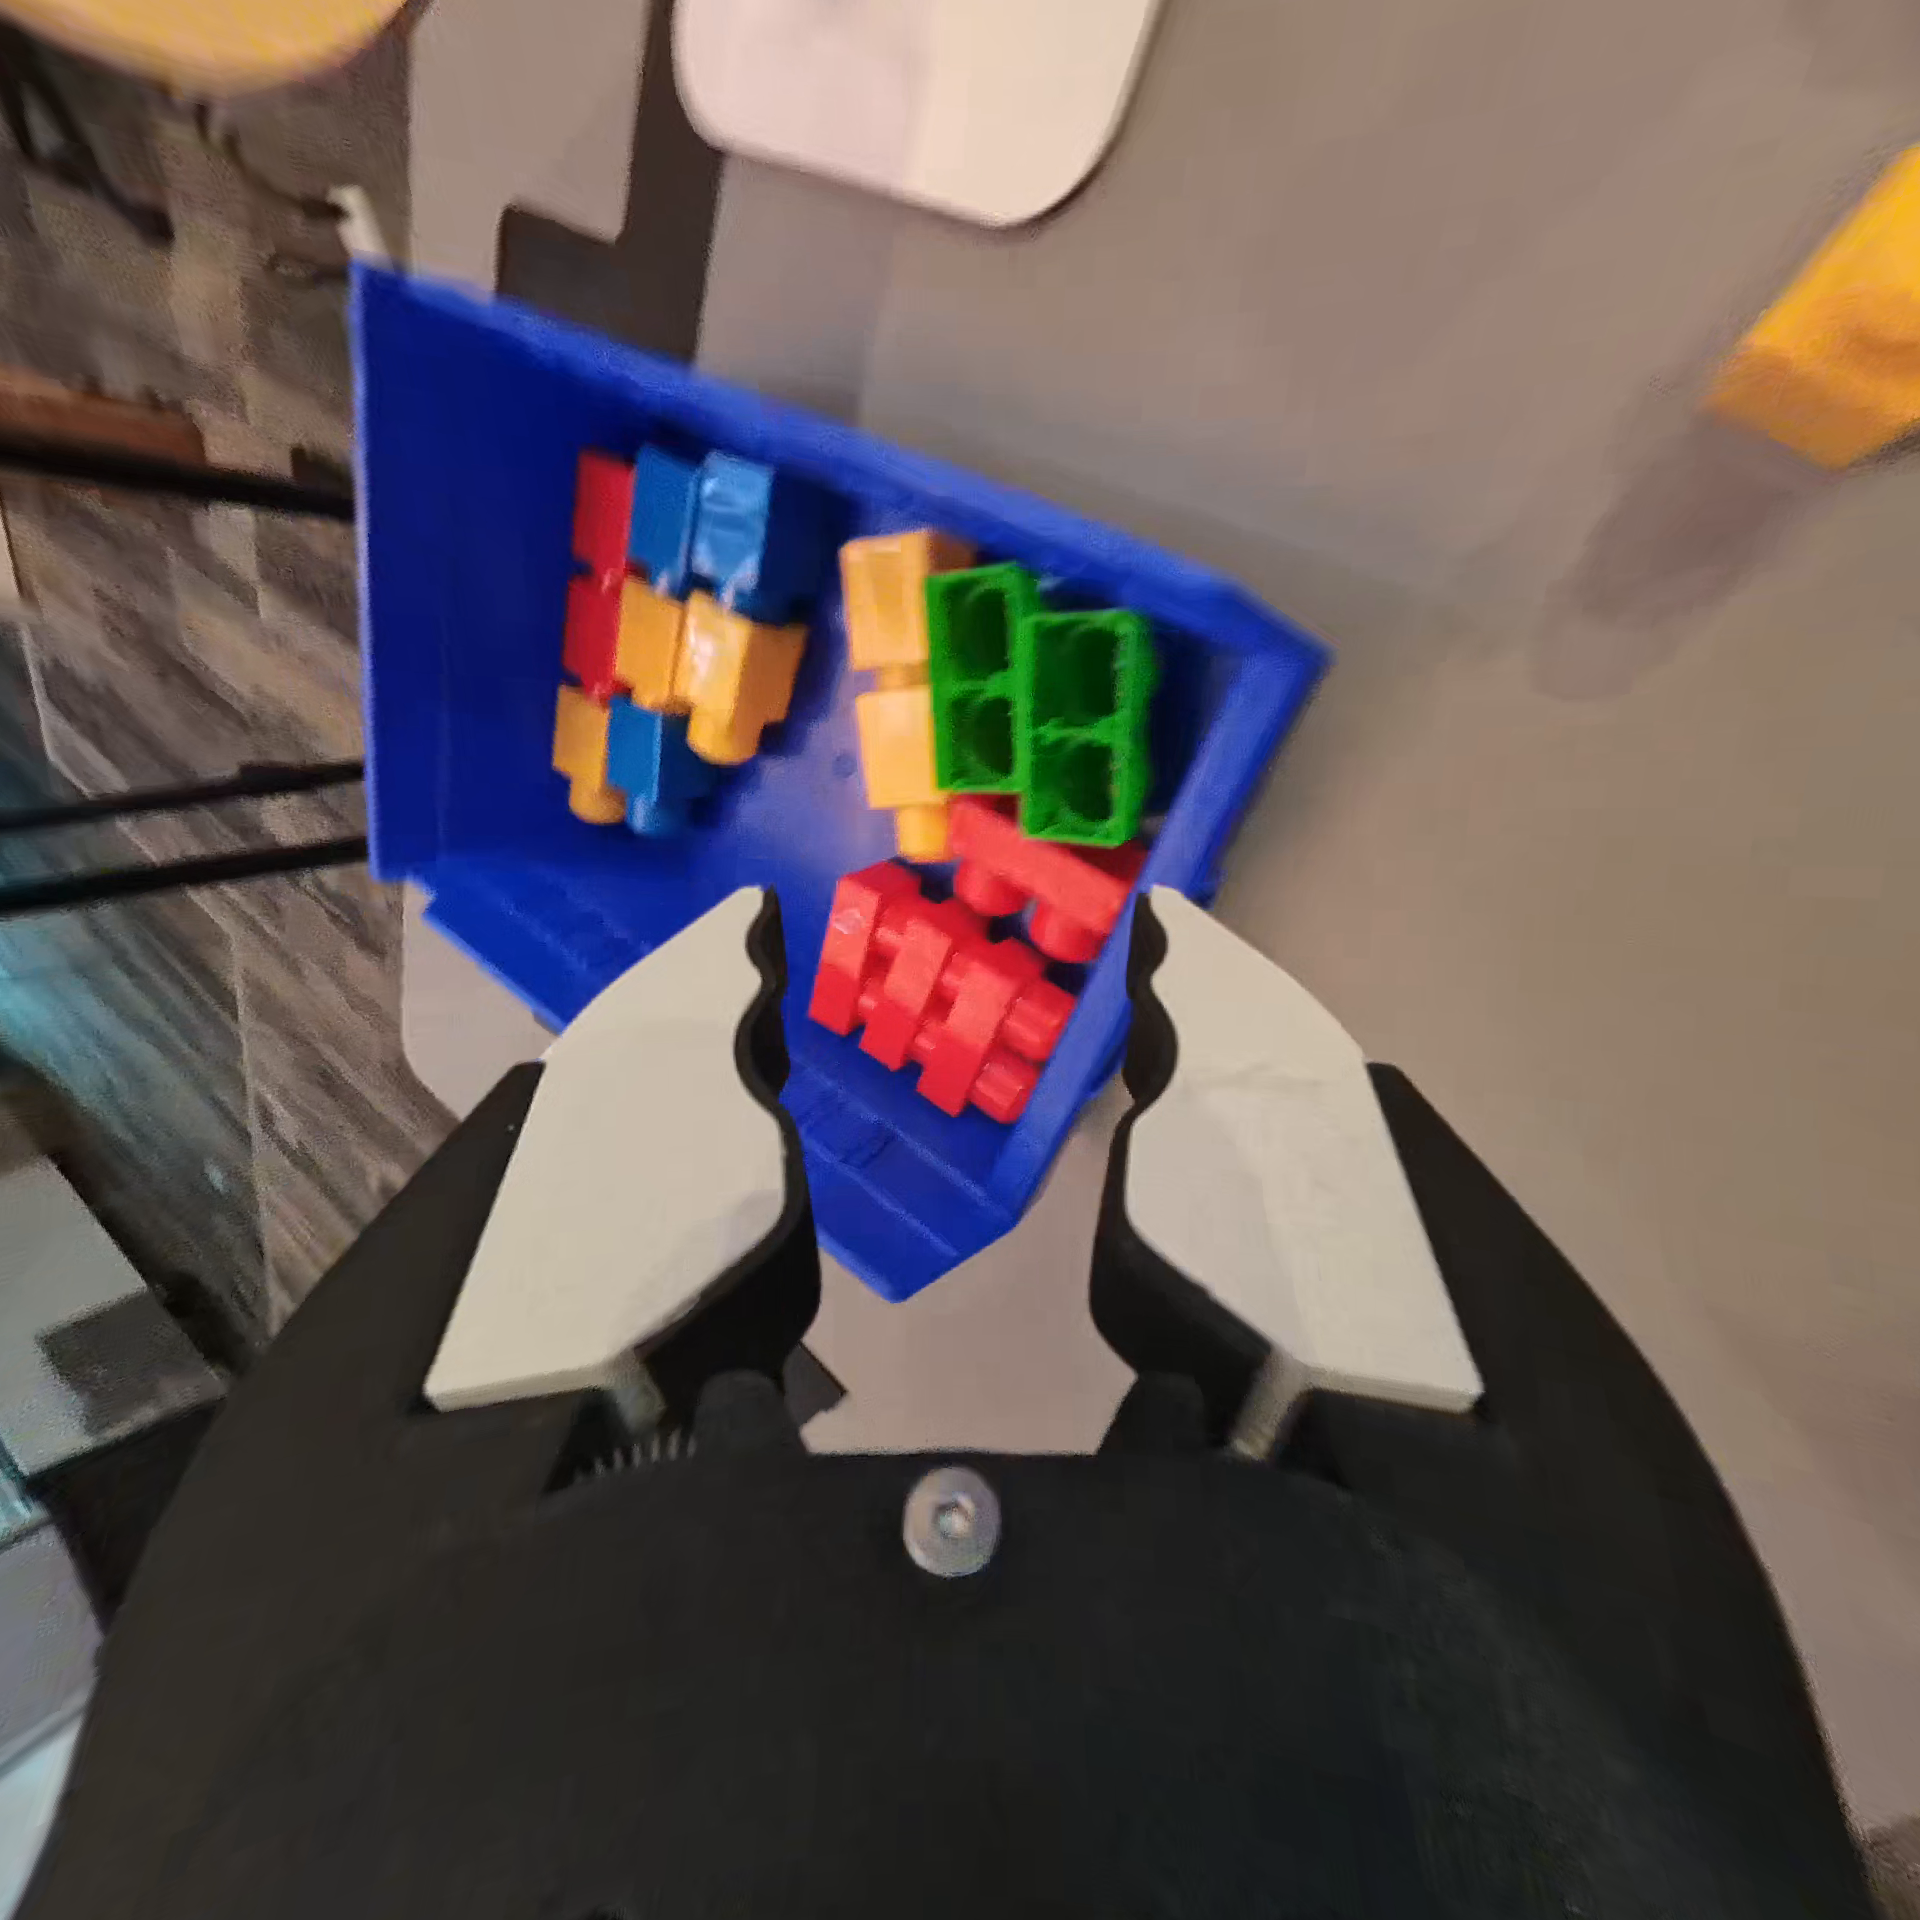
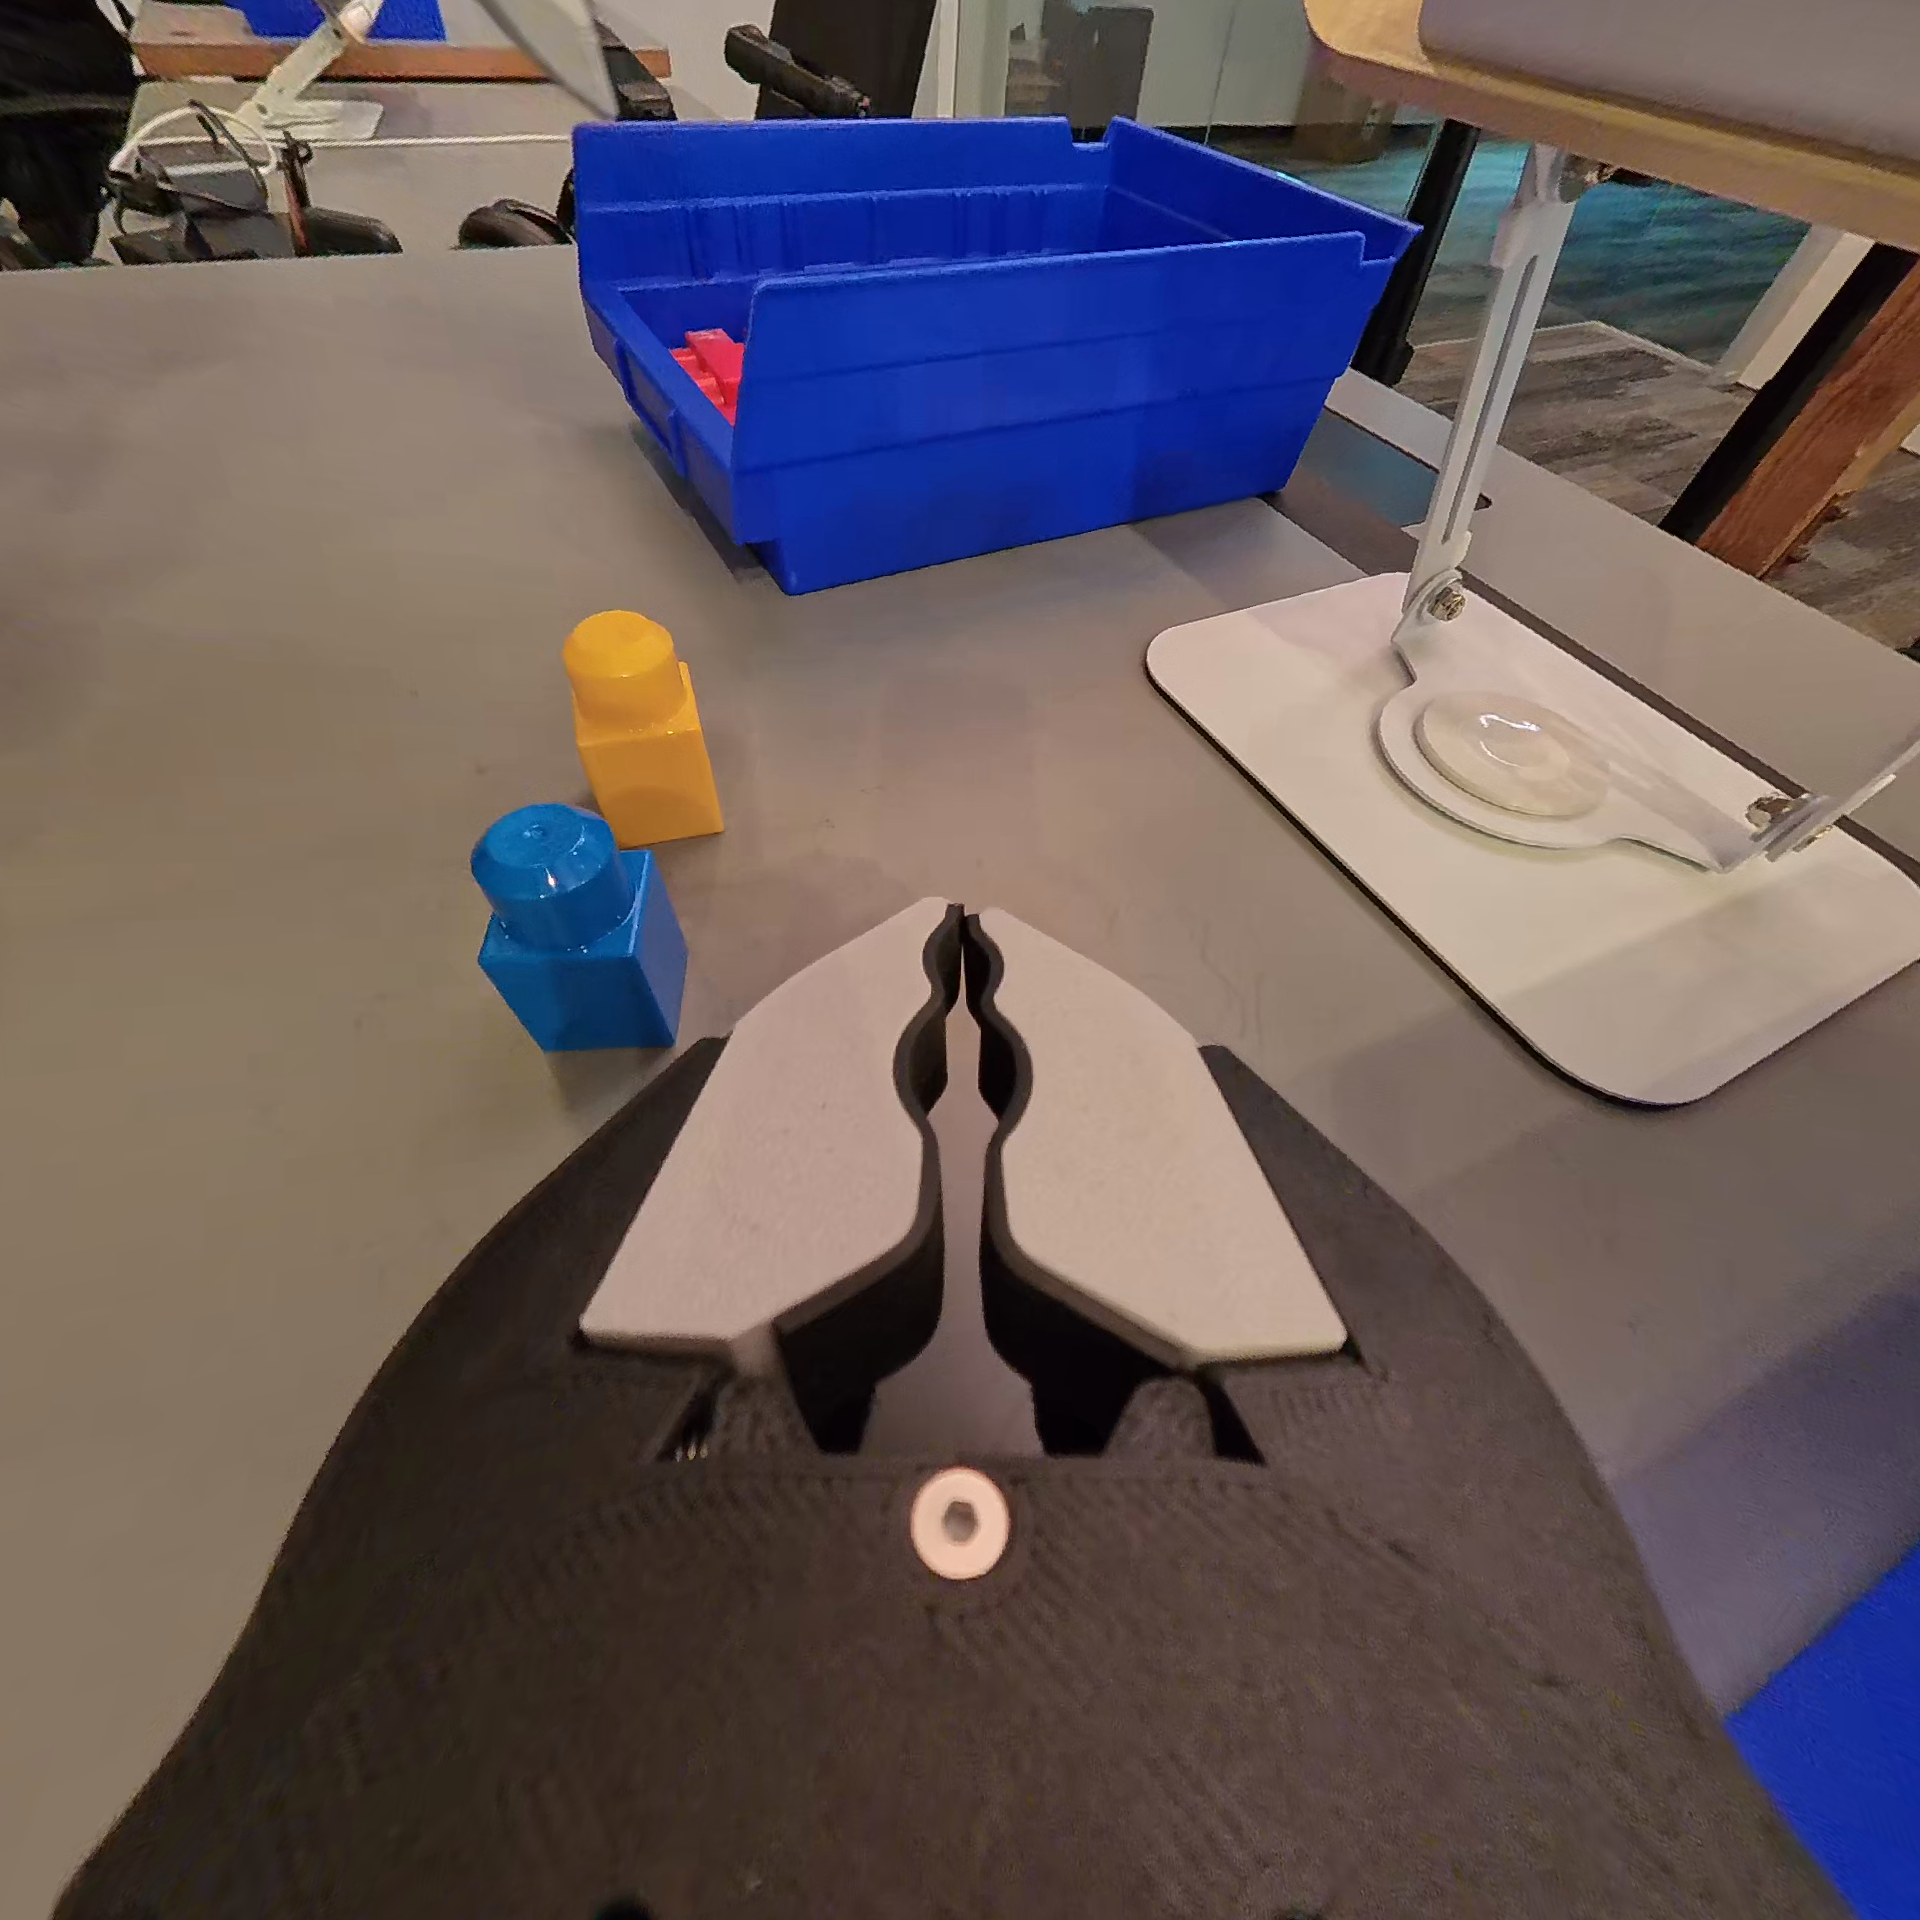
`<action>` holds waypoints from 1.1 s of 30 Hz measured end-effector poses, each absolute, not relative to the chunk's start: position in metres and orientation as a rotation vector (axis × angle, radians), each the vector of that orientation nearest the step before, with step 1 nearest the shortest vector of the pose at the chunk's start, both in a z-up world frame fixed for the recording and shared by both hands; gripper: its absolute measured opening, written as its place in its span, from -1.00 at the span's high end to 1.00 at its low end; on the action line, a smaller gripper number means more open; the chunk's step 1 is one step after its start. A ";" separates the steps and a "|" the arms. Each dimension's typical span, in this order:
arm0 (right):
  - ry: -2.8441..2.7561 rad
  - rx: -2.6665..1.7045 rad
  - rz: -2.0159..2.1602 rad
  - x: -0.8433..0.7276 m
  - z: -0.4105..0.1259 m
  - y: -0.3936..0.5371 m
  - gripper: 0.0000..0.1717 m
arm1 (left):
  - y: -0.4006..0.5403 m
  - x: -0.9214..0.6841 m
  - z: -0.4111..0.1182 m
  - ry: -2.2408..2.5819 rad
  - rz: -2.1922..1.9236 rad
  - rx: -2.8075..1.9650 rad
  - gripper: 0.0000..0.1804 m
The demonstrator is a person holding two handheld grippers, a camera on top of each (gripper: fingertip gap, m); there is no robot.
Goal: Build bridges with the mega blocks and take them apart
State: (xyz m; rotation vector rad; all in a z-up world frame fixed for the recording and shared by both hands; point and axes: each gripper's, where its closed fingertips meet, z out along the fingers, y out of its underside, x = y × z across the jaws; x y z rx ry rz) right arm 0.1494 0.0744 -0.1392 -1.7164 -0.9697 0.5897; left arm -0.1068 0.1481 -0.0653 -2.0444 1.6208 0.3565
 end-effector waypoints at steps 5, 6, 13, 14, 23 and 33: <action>-0.963 -1.715 0.600 0.150 -0.138 0.075 1.00 | 0.188 -0.151 -0.083 1.520 0.289 -2.201 0.45; -0.965 -1.716 0.599 0.150 -0.139 0.075 1.00 | 0.195 -0.158 -0.089 1.515 0.302 -2.226 0.45; -0.982 -1.719 0.595 0.149 -0.140 0.074 1.00 | 0.233 -0.174 -0.138 1.710 0.514 -2.274 0.58; -0.981 -1.719 0.597 0.149 -0.140 0.074 1.00 | 0.238 -0.176 -0.143 1.746 0.572 -2.281 0.58; -0.982 -1.719 0.606 0.149 -0.140 0.074 1.00 | 0.229 -0.171 -0.187 1.978 0.374 -2.526 0.67; -0.985 -1.721 0.608 0.148 -0.141 0.074 1.00 | 0.235 -0.176 -0.191 1.890 0.399 -2.604 0.81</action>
